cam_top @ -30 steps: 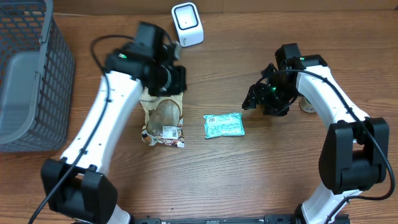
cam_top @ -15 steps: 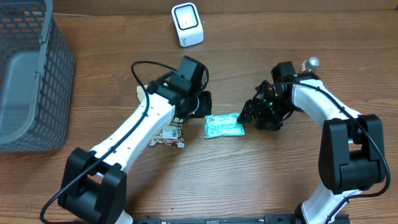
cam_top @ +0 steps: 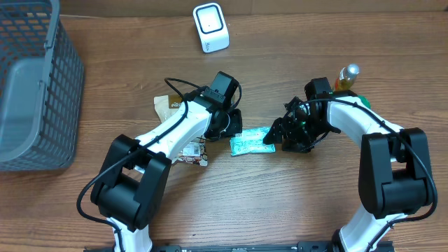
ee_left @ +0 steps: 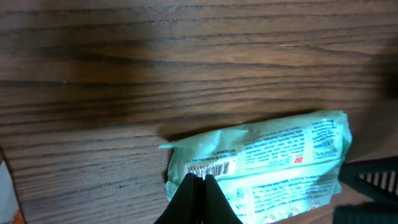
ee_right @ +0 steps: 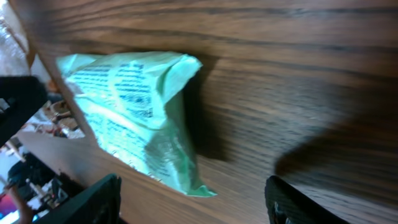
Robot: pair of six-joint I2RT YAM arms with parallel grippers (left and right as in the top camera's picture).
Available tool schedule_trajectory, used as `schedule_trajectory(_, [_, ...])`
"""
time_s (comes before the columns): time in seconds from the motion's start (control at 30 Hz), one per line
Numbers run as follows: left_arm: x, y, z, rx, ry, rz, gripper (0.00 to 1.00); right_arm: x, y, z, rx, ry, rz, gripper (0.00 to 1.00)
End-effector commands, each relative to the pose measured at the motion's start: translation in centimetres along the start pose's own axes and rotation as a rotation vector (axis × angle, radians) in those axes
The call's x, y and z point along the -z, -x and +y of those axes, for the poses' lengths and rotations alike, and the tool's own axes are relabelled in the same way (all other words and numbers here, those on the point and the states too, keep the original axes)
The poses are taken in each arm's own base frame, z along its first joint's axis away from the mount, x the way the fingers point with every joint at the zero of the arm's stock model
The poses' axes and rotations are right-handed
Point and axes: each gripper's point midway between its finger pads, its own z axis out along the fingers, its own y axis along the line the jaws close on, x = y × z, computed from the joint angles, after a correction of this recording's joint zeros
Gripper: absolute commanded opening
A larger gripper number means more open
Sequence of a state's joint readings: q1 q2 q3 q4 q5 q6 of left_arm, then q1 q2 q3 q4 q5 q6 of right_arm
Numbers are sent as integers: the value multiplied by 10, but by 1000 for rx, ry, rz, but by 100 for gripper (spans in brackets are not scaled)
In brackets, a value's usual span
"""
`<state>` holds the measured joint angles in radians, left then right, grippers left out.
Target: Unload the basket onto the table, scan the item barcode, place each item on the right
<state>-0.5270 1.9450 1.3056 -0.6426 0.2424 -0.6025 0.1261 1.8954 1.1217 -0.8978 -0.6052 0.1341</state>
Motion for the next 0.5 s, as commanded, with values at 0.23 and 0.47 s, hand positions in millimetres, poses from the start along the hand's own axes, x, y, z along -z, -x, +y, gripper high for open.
schedule_trajectory(0.23, [-23,-6,7,21,16,41,4,-11,3,2,-92,62,-32,66])
schedule_trajectory(0.47, [-24,-4,13,15,51,21,5,-25,-2,-2,-92,112,-47,58])
